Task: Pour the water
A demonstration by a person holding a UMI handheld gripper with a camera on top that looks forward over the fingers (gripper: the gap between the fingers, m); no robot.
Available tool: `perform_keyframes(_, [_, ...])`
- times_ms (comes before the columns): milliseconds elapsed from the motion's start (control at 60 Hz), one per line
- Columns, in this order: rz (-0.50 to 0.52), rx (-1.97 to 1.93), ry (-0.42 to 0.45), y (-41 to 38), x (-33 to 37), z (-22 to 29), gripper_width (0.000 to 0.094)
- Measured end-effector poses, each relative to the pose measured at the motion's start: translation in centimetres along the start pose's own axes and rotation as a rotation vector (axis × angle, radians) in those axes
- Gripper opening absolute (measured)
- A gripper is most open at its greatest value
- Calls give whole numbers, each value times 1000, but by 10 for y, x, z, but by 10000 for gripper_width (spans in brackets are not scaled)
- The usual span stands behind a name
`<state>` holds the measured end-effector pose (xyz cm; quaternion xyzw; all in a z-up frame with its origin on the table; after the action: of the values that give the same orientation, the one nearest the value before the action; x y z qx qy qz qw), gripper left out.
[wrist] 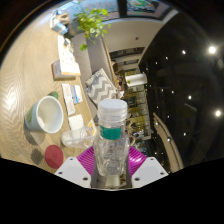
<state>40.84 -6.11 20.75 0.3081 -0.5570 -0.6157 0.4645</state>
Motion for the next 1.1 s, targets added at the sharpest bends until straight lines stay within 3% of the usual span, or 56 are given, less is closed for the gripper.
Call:
perform_keyframes(217, [202,-645,9,15,5,-14,402])
perform_keyframes(450, [453,-1166,-4,-37,-3,-29,406])
perform_keyframes(967, [582,-1224,-53,-144,-34,-57,419])
perform_keyframes(1100, [554,-1201,-10,-147,-31,-57,444])
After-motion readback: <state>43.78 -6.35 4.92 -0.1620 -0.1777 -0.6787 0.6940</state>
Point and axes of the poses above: the point between the fingertips, and its own axes, seen from behind it with the camera up: y to the right, z up, x backward, against the way the camera looks, the point moved 5 cm from there along x, backward, against the way the camera looks, and after that the axes turned 3 degrees about -z, right-handed, at the moved point
